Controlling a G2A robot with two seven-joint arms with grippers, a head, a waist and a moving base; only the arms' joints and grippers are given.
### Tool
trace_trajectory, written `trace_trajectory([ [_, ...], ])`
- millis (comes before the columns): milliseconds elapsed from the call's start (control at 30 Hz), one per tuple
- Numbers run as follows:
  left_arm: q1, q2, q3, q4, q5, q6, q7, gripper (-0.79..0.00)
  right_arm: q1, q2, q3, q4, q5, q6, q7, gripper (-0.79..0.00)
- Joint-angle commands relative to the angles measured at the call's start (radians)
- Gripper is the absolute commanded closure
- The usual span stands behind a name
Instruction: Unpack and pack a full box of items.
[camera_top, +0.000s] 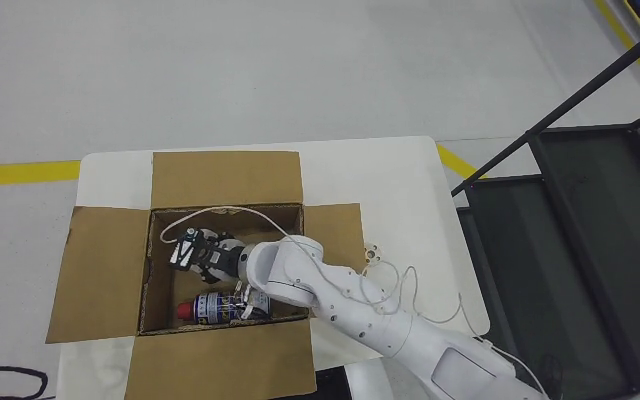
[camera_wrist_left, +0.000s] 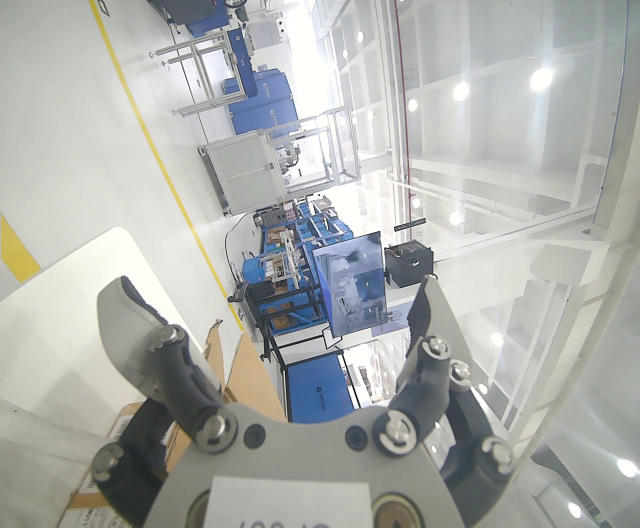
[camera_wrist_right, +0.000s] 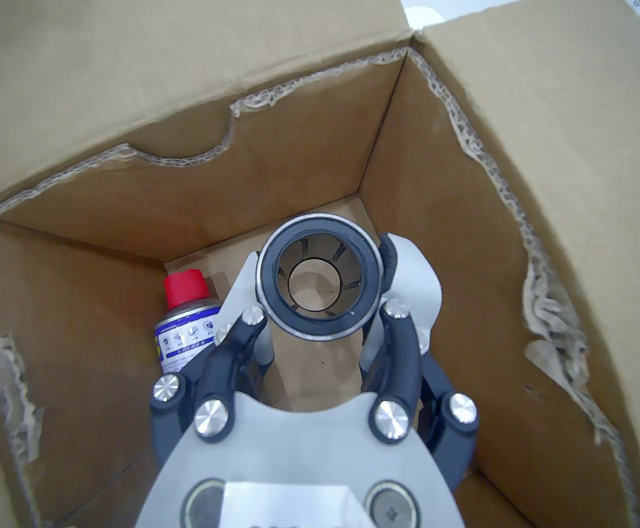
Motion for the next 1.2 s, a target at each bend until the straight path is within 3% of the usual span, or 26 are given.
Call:
trace_trajectory([
  [0, 0.0, 0.0, 0.0, 0.0, 0.0, 0.0, 0.0, -0.785, -0.019, 0.01, 0.014, -0.051, -0.026, -0.019, 0.025, 0.0],
  [333, 0.0, 0.0, 0.0, 0.0, 0.0, 0.0, 0.0, -0.785, -0.101, 0.051, 0.086, -0.203, -0.104, -0.112, 0.053, 0.0],
  [733, 0.0, 0.0, 0.0, 0.0, 0.0, 0.0, 0.0, -0.785, -0.267, 0.106, 0.244, -0.407, -0.174, -0.135, 0.041, 0.0],
  [1167, 0.0, 0.0, 0.0, 0.0, 0.0, 0.0, 0.0, -0.785, -0.509, 0.165, 0.49, -0.582, -0.195, -0.165, -0.097, 0.0],
])
